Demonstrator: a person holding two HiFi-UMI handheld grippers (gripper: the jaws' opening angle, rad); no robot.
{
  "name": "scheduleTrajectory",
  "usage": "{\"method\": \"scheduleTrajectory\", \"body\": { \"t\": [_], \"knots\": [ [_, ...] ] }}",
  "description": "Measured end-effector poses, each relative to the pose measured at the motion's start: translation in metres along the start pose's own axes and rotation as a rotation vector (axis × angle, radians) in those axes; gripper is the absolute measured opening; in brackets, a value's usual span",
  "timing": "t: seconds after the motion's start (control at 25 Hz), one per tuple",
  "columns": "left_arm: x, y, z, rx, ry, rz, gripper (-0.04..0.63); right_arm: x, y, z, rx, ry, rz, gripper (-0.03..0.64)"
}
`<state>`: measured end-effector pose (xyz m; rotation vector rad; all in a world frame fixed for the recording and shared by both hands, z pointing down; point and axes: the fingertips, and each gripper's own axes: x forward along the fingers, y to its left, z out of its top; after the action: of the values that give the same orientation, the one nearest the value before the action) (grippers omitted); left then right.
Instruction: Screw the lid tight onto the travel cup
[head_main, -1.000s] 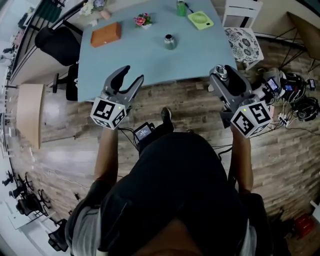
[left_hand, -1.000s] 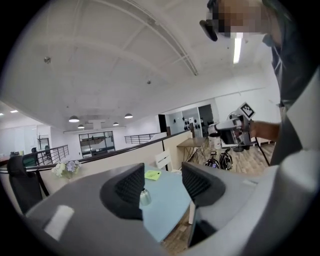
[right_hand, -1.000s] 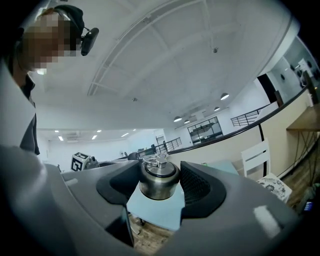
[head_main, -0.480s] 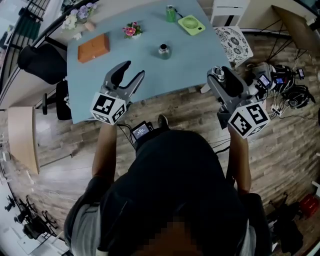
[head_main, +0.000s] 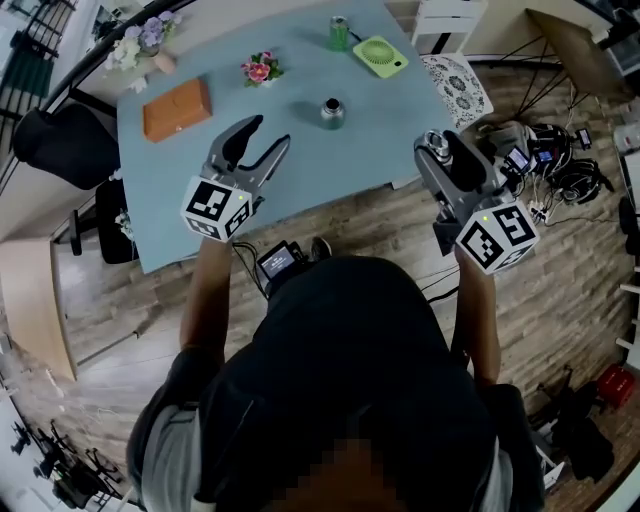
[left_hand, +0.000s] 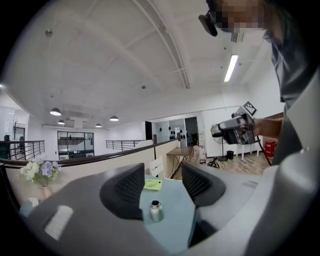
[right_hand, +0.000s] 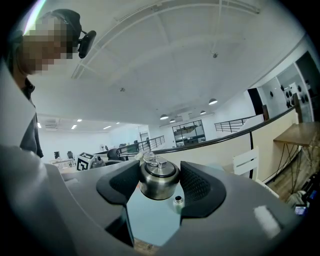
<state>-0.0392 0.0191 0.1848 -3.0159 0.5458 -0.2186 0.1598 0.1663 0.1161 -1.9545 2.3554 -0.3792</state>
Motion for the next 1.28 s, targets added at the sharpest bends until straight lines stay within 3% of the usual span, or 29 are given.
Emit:
{"method": "scheduleTrajectory", "body": {
  "t": [0.6,1.28],
  "knots": [
    [-0.001,0.043,-0.018,-0.054,-0.055,0.002,0.284,0.059,0.027,0.008,-0.051,0.058,0.017,0.253],
    [0.053,0.057,-0.073,-0.119,0.065,0.026,0.284,0.159,-0.014,-0.016,-0.021,0.123,0.182,0.253]
  ]
}}
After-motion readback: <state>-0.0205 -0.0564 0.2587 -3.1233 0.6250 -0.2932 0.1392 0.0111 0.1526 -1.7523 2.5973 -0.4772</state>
